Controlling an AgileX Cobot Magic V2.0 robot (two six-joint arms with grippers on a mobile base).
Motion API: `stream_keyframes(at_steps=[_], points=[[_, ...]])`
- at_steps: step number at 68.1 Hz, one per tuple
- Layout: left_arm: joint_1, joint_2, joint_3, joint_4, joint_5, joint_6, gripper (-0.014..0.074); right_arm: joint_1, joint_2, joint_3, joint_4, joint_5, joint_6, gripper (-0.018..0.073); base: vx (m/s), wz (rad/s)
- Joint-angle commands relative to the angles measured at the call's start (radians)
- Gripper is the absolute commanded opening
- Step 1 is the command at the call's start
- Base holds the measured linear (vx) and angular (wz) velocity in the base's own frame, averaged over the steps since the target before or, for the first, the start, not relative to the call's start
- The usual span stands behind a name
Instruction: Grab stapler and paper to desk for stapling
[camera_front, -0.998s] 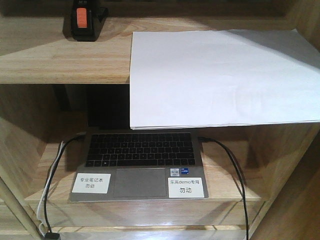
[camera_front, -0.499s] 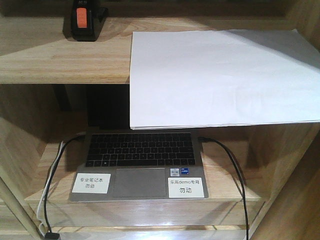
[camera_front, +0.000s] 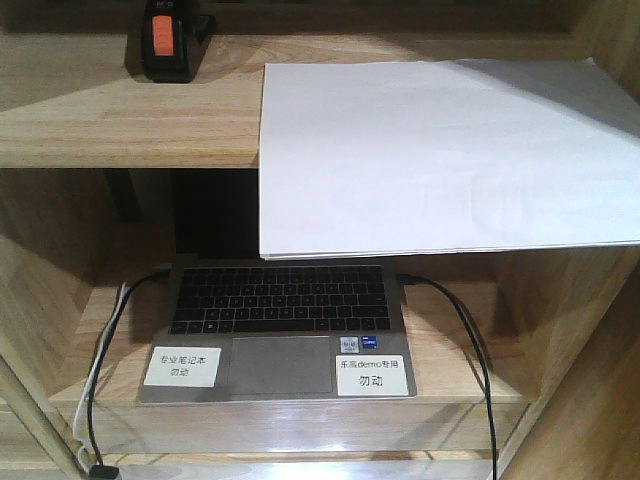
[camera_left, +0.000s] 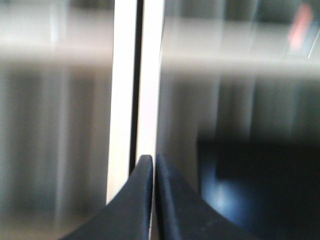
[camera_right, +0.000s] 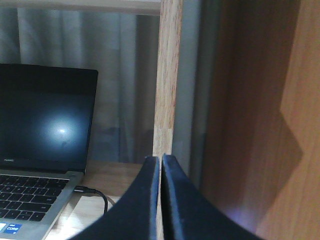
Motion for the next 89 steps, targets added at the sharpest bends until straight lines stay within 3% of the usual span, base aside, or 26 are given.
stream_keyframes(at_steps=[1, 11, 21, 31, 73, 80, 89], points=[[0.004, 0.001, -0.127, -0.002, -0.080, -0.011, -0.0006, -0.004, -0.010, 0.004, -0.005, -0.074, -0.004, -0.0010, 0.00, 0.00], [0.004, 0.103, -0.349, -0.001, 0.064, -0.011, -0.0006, -0.004, -0.010, 0.004, -0.005, -0.074, -0.004, -0.0010, 0.00, 0.00], [0.004, 0.229, -0.560, -0.001, 0.317, -0.008, -0.0006, -0.004, -0.010, 0.004, -0.005, -0.074, -0.004, -0.0010, 0.00, 0.00], [0.004, 0.325, -0.644, -0.003, 0.498, -0.008, -0.0006, -0.004, -0.010, 0.004, -0.005, -0.074, -0.004, -0.0010, 0.00, 0.00], [0.004, 0.364, -0.638, -0.027, 0.512, -0.008, 0.0010, -0.004, -0.010, 0.004, -0.005, -0.077, -0.004, -0.0010, 0.00, 0.00], [0.004, 0.365, -0.638, -0.027, 0.512, -0.008, 0.0045, -0.004, -0.010, 0.004, -0.005, -0.077, -0.004, -0.0010, 0.00, 0.00], [0.004, 0.365, -0.638, -0.027, 0.512, 0.009, 0.0168, -0.004, -0.010, 0.004, -0.005, -0.077, -0.004, -0.0010, 0.00, 0.00]])
